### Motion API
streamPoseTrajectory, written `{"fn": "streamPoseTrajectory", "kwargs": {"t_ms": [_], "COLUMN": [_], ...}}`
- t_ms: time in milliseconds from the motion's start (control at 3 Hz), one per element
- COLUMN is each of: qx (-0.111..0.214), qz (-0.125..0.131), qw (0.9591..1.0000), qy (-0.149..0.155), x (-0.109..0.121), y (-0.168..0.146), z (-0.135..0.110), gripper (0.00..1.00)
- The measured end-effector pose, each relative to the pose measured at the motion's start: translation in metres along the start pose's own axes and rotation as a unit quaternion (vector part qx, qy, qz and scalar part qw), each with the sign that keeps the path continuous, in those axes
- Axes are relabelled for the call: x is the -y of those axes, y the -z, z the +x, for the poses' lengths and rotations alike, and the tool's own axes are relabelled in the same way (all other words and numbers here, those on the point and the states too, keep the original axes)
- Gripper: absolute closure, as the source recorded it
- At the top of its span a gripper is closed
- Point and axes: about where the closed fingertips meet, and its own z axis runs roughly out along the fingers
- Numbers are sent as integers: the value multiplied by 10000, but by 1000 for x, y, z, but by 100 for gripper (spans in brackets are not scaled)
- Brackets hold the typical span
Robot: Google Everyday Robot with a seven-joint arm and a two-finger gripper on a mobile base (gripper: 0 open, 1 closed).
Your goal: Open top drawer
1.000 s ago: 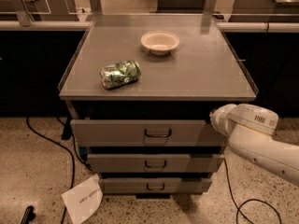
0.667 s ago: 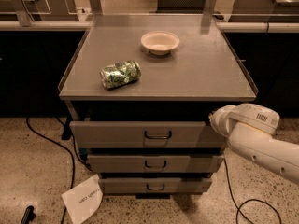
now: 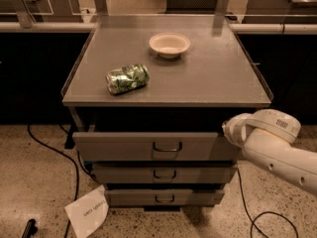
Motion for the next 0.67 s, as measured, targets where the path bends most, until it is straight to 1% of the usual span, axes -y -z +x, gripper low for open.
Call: {"fn": "streamPoseTrajectory", "kwargs": {"t_ms": [333, 667], "qx": [0, -126], "qz": [0, -128], "qw": [10000, 9998], "qy": [0, -28], "x": [2, -4], "y": [3, 10], "z": [-3, 7], "gripper": [100, 100]}}
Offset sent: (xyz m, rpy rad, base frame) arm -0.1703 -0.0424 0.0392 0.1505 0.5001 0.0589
